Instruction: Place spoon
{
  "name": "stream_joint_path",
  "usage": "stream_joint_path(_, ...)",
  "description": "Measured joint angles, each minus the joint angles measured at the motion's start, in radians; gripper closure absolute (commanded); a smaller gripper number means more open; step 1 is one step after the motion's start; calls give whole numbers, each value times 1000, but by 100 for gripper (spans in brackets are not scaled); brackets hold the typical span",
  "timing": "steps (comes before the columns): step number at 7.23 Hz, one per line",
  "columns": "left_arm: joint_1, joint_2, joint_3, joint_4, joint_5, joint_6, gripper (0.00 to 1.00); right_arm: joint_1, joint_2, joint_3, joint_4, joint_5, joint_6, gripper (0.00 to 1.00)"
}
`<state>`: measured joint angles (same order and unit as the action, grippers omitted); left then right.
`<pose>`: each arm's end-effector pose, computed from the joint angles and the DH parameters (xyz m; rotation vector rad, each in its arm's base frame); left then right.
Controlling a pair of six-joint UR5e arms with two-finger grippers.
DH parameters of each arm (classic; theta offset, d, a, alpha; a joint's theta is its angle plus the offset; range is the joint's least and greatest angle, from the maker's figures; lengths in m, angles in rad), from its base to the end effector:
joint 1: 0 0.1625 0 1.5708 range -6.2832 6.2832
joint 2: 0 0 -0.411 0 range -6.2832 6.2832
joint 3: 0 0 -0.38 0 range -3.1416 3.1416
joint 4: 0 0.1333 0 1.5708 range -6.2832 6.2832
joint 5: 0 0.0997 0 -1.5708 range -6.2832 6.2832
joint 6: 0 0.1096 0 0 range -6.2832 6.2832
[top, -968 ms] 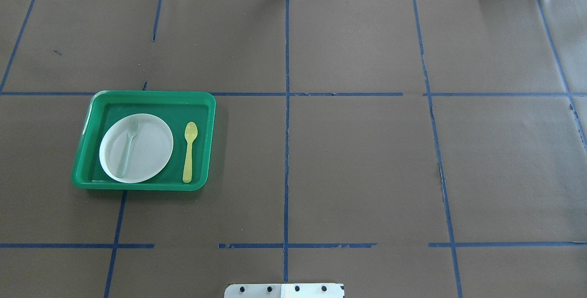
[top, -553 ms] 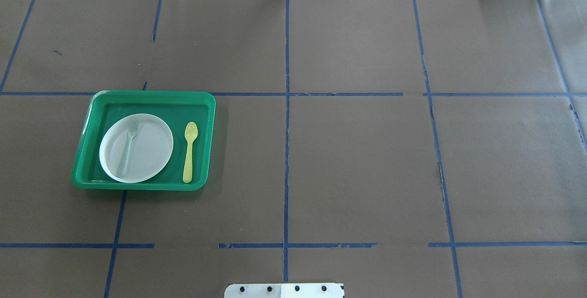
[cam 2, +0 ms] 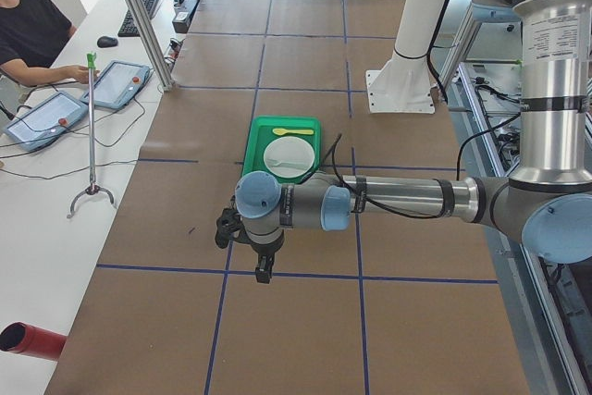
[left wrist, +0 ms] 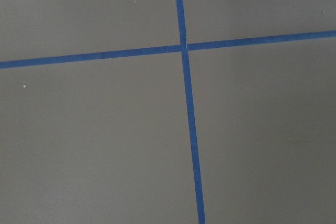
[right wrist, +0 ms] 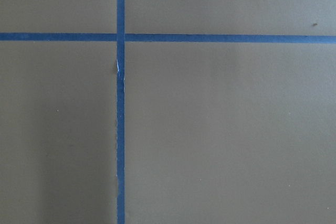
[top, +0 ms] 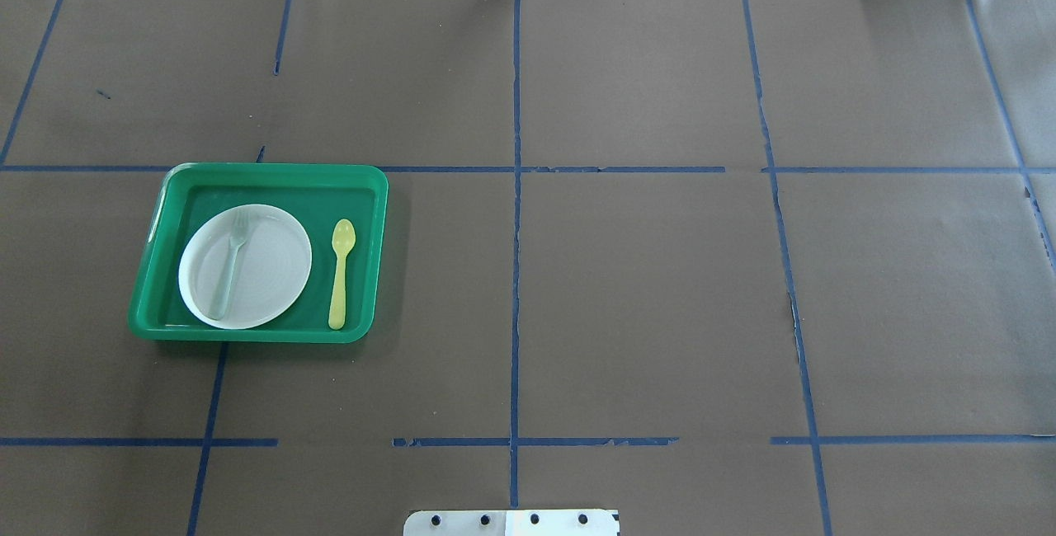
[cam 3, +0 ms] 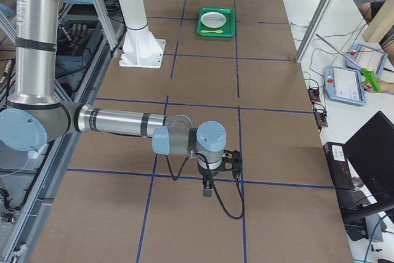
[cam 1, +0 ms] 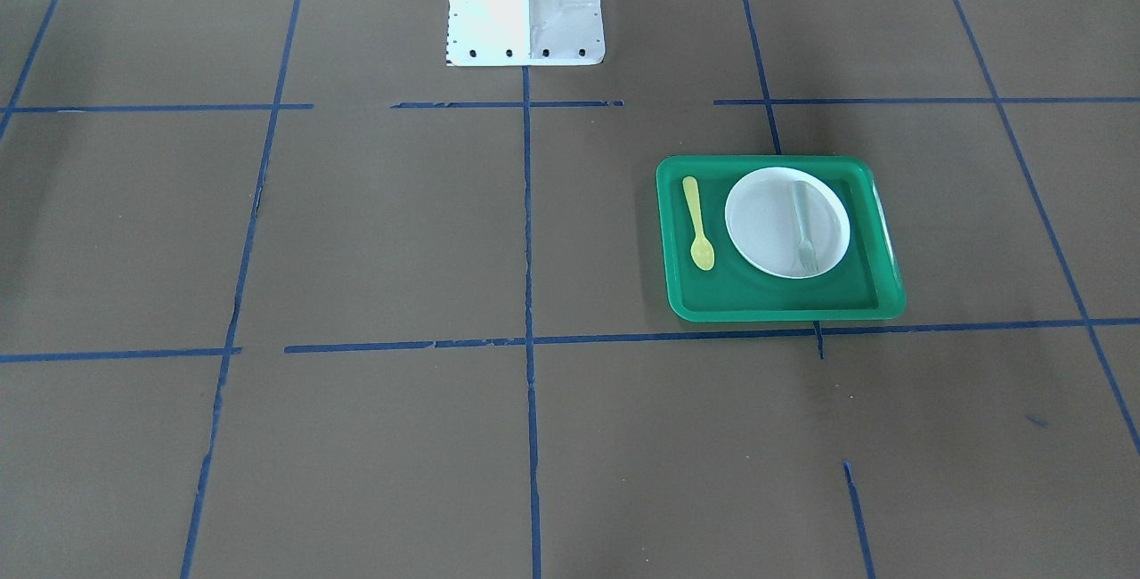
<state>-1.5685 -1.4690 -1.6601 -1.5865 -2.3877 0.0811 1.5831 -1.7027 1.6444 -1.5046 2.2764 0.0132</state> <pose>-0.0524 -0.4383 0.6508 0.0352 0.8164 0.0800 0.0675 -0.4249 0.6747 0.0072 -0.7056 0.0216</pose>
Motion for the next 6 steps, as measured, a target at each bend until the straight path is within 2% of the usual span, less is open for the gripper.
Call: stream_joint_path(6,1,-19,12,0,5,-12,0,0,0,0,0,0,0,0)
